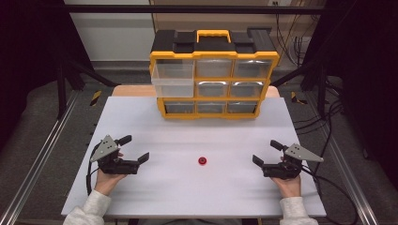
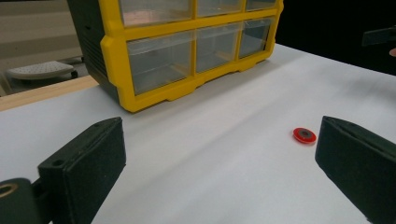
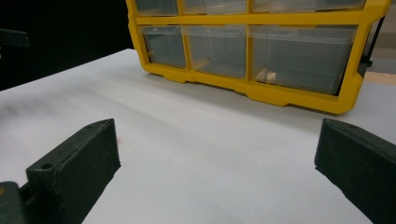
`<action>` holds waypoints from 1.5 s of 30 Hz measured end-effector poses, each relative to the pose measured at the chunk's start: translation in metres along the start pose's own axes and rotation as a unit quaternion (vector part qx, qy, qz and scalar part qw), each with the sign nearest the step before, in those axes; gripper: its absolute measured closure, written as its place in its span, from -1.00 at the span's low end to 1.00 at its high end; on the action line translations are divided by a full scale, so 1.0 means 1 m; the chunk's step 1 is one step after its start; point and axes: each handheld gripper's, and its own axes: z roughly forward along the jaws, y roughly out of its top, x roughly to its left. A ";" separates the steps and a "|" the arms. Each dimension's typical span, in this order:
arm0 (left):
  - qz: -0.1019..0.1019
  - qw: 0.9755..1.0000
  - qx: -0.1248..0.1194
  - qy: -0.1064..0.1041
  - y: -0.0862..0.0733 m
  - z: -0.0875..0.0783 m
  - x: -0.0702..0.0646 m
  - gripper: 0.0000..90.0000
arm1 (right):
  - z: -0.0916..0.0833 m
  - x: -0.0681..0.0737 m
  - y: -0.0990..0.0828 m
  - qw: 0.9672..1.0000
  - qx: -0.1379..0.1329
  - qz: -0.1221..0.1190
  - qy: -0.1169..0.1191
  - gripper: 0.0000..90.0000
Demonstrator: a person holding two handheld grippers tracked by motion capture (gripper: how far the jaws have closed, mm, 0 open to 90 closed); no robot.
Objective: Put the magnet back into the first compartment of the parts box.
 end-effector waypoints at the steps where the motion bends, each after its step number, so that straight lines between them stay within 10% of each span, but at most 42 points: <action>1: -0.002 1.000 0.000 -0.002 0.001 0.001 -0.001 -0.97 | 0.000 0.000 0.000 1.000 0.000 0.000 0.001 -0.99; 45: 0.026 0.997 0.056 -0.041 0.032 0.068 -0.045 -0.96 | 0.000 -0.001 -0.001 1.000 0.007 -0.006 -0.002 -0.99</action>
